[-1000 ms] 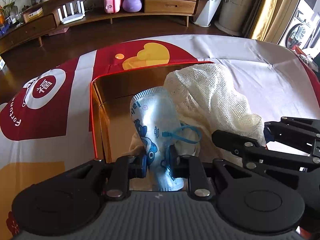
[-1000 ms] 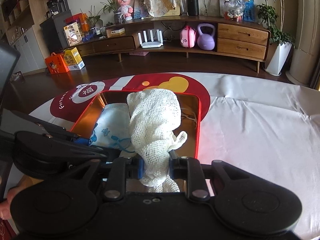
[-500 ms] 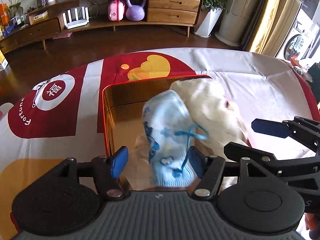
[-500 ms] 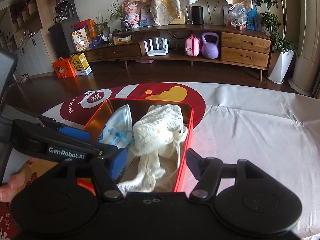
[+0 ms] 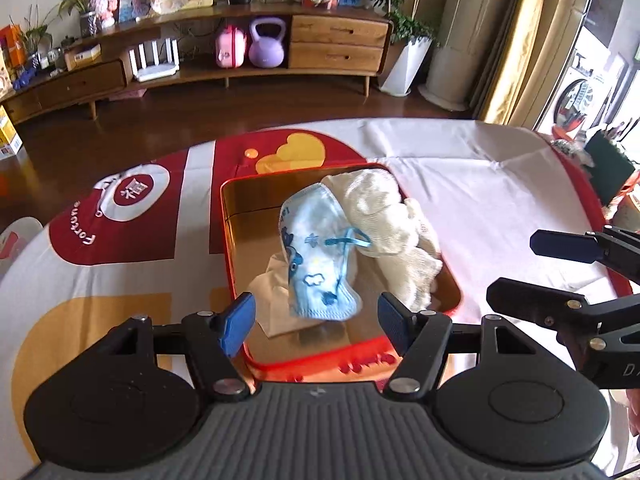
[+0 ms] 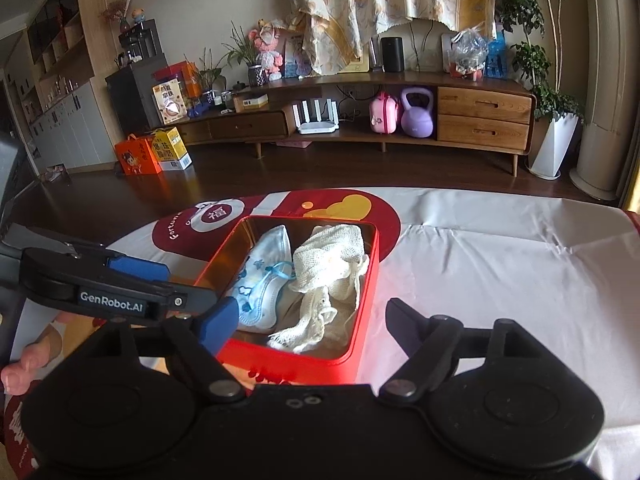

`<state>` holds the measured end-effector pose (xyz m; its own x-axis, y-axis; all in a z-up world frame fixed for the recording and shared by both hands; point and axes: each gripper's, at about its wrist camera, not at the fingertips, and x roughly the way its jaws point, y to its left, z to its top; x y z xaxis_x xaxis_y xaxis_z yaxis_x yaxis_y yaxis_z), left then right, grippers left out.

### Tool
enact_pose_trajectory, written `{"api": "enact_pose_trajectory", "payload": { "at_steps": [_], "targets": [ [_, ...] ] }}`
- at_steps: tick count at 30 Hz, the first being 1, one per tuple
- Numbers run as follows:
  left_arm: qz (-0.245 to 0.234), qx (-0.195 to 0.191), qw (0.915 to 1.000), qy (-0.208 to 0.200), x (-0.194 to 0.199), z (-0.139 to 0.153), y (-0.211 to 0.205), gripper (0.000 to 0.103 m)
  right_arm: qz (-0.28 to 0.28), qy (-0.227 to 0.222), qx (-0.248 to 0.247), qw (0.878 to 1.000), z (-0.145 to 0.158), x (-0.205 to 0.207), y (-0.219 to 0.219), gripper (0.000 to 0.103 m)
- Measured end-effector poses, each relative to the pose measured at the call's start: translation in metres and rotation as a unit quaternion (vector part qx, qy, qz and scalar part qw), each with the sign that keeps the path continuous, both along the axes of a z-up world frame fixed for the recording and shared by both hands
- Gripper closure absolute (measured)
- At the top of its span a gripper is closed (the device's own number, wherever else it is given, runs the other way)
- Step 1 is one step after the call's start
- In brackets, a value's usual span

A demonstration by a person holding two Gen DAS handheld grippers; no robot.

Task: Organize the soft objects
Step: 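Move both open grippers back from the tin to the remaining items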

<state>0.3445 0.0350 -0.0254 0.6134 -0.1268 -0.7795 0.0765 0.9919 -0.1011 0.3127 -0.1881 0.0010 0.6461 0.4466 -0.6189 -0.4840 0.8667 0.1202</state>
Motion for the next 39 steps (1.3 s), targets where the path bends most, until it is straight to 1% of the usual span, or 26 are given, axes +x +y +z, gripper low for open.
{"api": "enact_pose_trajectory", "payload": {
  "at_steps": [4,9,11,13,17,18,19,20,23,29,34,37,39],
  "targets": [
    [-0.006,-0.005,0.9998,-0.018,-0.025,0.018,-0.003,0.036,-0.001,-0.002,0.005,1.000,0.010,-0.023,-0.008,0.016],
    [-0.020,-0.008,0.9992,-0.034,-0.057,0.032,-0.009,0.036,-0.002,-0.008,0.011,1.000,0.018,-0.051,-0.016,0.010],
    [-0.026,-0.012,0.9989,-0.037,-0.069,0.034,-0.011,0.035,0.000,-0.009,0.014,1.000,0.020,-0.062,-0.018,0.007],
    [-0.025,-0.014,0.9987,-0.042,-0.081,0.035,-0.011,0.030,0.001,-0.011,0.015,1.000,0.021,-0.072,-0.019,0.005],
    [-0.023,-0.025,0.9983,-0.047,-0.104,0.033,-0.010,0.029,0.000,-0.016,0.020,1.000,0.020,-0.092,-0.022,0.001],
    [-0.020,-0.026,0.9983,-0.048,-0.109,0.032,-0.009,0.026,-0.001,-0.016,0.021,1.000,0.019,-0.096,-0.023,0.001],
    [-0.016,-0.027,0.9983,-0.049,-0.115,0.030,-0.009,0.021,-0.001,-0.015,0.023,1.000,0.017,-0.101,-0.025,0.001],
    [-0.012,-0.028,0.9983,-0.050,-0.120,0.028,-0.007,0.021,-0.001,-0.012,0.026,1.000,0.015,-0.104,-0.026,0.001],
    [-0.002,-0.032,0.9981,-0.052,-0.134,0.020,-0.004,0.020,-0.003,-0.007,0.028,1.000,0.006,-0.117,-0.030,0.001],
    [0.016,-0.035,0.9974,-0.062,-0.161,0.003,-0.005,0.020,0.001,0.001,0.015,1.000,-0.018,-0.142,-0.028,0.001],
    [0.020,-0.030,0.9969,-0.069,-0.173,-0.009,-0.012,0.020,-0.003,0.005,0.003,1.000,-0.043,-0.164,-0.021,0.001],
    [0.019,-0.037,0.9967,-0.069,-0.178,-0.017,-0.017,0.020,-0.008,0.007,-0.006,1.000,-0.058,-0.173,-0.015,0.001],
    [0.018,-0.034,0.9971,-0.065,-0.179,-0.023,-0.021,0.020,-0.011,0.006,-0.017,1.000,-0.069,-0.178,-0.011,0.001]
  ]
}}
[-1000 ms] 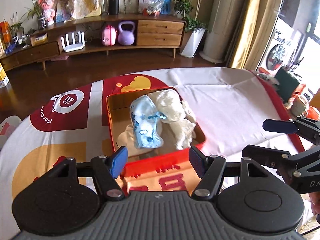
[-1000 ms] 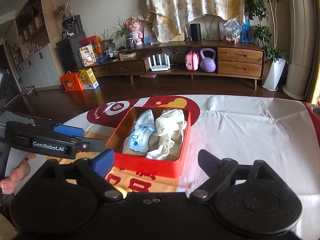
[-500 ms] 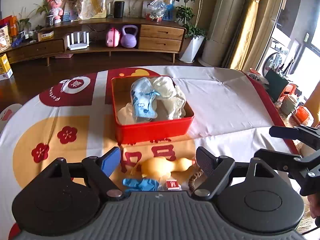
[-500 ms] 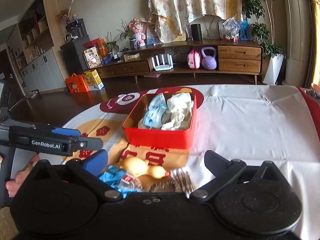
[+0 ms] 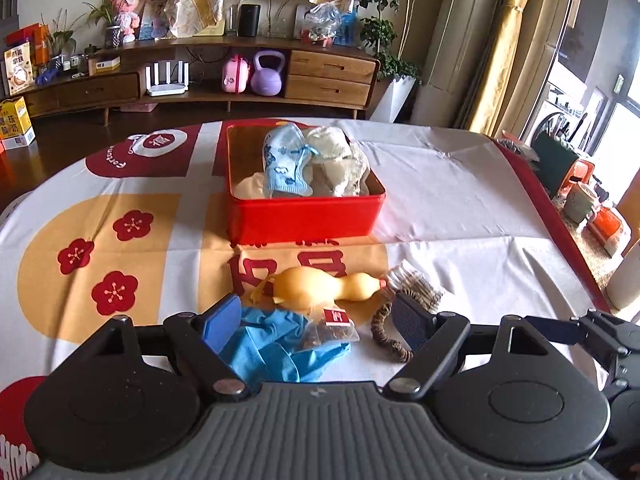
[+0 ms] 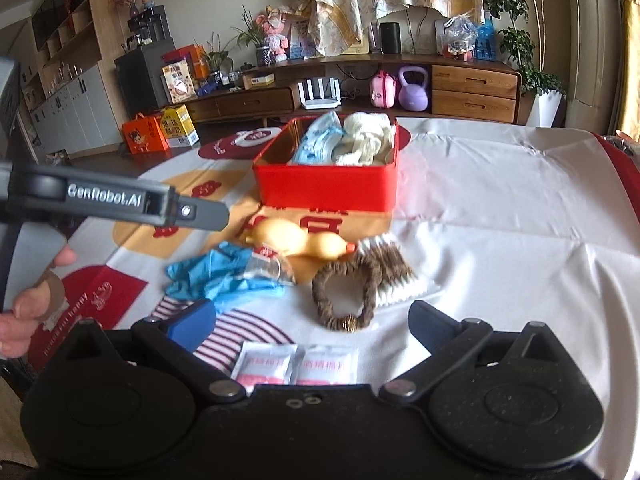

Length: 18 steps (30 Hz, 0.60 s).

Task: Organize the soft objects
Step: 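Move both open grippers back from the tin to the remaining items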

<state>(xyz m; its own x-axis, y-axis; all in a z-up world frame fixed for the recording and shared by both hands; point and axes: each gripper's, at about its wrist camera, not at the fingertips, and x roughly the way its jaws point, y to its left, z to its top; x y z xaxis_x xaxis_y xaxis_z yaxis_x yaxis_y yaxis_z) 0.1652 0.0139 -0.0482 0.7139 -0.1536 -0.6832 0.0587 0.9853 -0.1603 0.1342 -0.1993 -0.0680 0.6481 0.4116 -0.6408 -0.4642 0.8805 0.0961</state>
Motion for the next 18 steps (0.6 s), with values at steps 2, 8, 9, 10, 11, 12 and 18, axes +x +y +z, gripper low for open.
{"api": "enact_pose_trajectory", "payload": {
  "at_steps": [2,8,9,10,11,12,18],
  "targets": [
    [-0.002,0.001,1.0000,0.002,-0.001,-0.007,-0.003,0.020,0.001,0.002,-0.006,1.000,-0.010,-0.004,0.002,0.001],
    [-0.011,0.005,0.9997,0.019,-0.002,-0.029,-0.015,0.020,0.003,0.015,-0.021,1.000,-0.030,-0.007,0.007,0.001],
    [-0.011,0.005,0.9997,0.023,-0.001,-0.033,-0.016,0.020,0.005,0.016,-0.023,1.000,-0.032,-0.008,0.008,0.001],
    [-0.012,0.005,0.9996,0.025,-0.001,-0.037,-0.017,0.020,0.005,0.018,-0.025,1.000,-0.034,-0.009,0.009,0.001],
    [-0.014,0.005,0.9996,0.025,0.000,-0.040,-0.018,0.020,0.004,0.020,-0.025,0.999,-0.036,-0.009,0.010,0.001],
    [-0.015,0.006,0.9996,0.025,0.000,-0.043,-0.019,0.020,0.003,0.023,-0.024,0.999,-0.039,-0.009,0.011,0.001],
    [-0.005,0.011,0.9997,0.021,0.004,-0.058,-0.021,0.020,0.001,0.035,-0.030,0.999,-0.053,-0.007,0.016,0.002]
  ]
}}
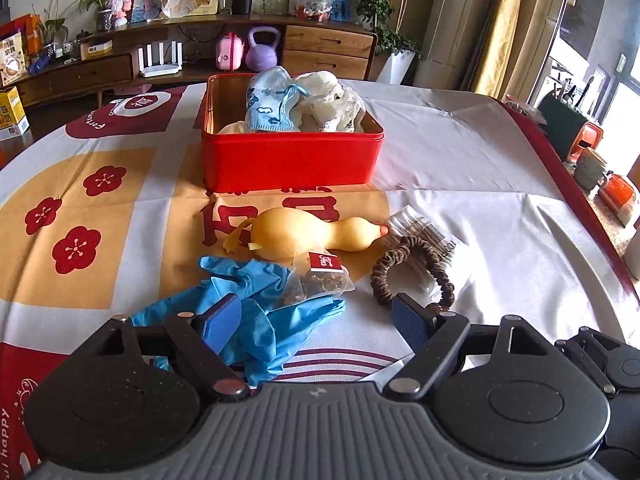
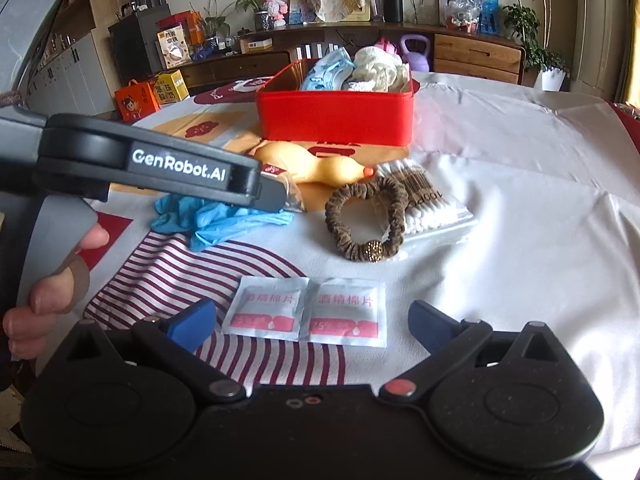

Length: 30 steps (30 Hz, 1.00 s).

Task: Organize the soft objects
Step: 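Move both open grippers back from the tin to the remaining items, then grasp the small tea bag with the left gripper while the right grasps a wipe sachet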

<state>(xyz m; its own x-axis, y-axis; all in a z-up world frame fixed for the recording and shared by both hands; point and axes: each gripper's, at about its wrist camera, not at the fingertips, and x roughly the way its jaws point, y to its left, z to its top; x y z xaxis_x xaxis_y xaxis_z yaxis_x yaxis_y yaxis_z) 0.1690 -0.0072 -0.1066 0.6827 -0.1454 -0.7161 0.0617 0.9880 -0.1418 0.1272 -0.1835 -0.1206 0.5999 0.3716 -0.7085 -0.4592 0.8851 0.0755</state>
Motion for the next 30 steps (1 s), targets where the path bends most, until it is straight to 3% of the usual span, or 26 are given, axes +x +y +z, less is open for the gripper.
{"api": "enact_pose_trajectory", "payload": {
  "at_steps": [7,20,22,26,28,30],
  "targets": [
    [0.010,-0.003,0.9999,0.005,0.012,-0.008,-0.001,0.020,-0.013,0.009,0.008,1.000,-0.007,0.008,0.002,0.003],
    [0.014,0.013,0.9997,0.014,0.028,-0.022,-0.007,0.022,0.007,-0.023,-0.046,0.999,-0.016,0.001,0.017,0.005],
    [0.012,0.008,0.9998,0.015,0.029,-0.023,-0.007,0.034,0.009,-0.026,-0.048,0.998,-0.016,0.001,0.018,0.008],
    [0.011,0.010,0.9998,0.012,0.030,-0.024,-0.008,0.041,0.012,-0.030,-0.049,0.998,-0.014,0.000,0.018,0.016],
    [0.009,0.011,0.9998,0.010,0.030,-0.024,-0.008,0.053,0.013,-0.033,-0.048,0.998,-0.013,0.000,0.018,0.020],
    [0.010,0.011,0.9998,0.012,0.031,-0.024,-0.007,0.058,0.014,-0.035,-0.047,0.998,-0.012,0.000,0.017,0.026]
  ]
}}
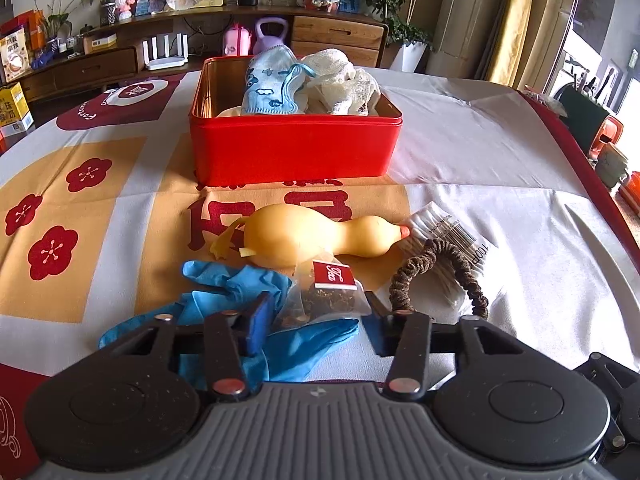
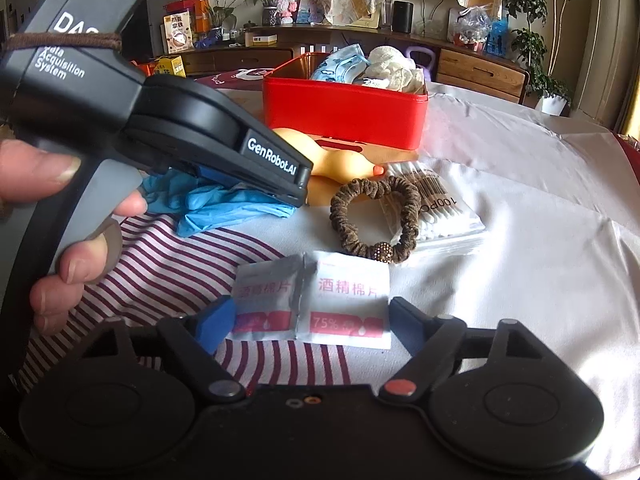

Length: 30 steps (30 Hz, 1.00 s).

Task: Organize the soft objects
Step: 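Grasp the small tea bag with the left gripper while the right grasps a wipe sachet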

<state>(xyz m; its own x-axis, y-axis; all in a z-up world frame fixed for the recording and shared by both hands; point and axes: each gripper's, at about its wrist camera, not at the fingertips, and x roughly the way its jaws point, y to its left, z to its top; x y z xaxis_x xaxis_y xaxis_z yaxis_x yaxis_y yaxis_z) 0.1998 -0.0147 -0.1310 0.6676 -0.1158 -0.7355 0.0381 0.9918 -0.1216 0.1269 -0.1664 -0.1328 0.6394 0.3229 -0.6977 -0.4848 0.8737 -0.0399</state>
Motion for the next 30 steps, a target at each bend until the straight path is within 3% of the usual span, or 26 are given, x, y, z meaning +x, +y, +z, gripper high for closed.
{"api": "enact_pose_trajectory", "payload": {
  "at_steps": [14,17,30],
  "targets": [
    [0.003,-0.024,0.9997,-0.006,-0.002,0.005,0.012,0.076,-0.021,-0.001,0.020,1.000,0.007,0.003,-0.015,0.082],
    [0.003,-0.022,0.9997,-0.010,-0.003,0.006,0.013,0.080,-0.029,0.004,0.030,0.999,0.007,0.004,-0.022,0.089],
    [0.017,-0.023,0.9989,-0.037,-0.011,0.023,0.024,0.090,-0.060,-0.010,0.071,0.996,0.024,0.007,-0.046,0.098]
  ]
}}
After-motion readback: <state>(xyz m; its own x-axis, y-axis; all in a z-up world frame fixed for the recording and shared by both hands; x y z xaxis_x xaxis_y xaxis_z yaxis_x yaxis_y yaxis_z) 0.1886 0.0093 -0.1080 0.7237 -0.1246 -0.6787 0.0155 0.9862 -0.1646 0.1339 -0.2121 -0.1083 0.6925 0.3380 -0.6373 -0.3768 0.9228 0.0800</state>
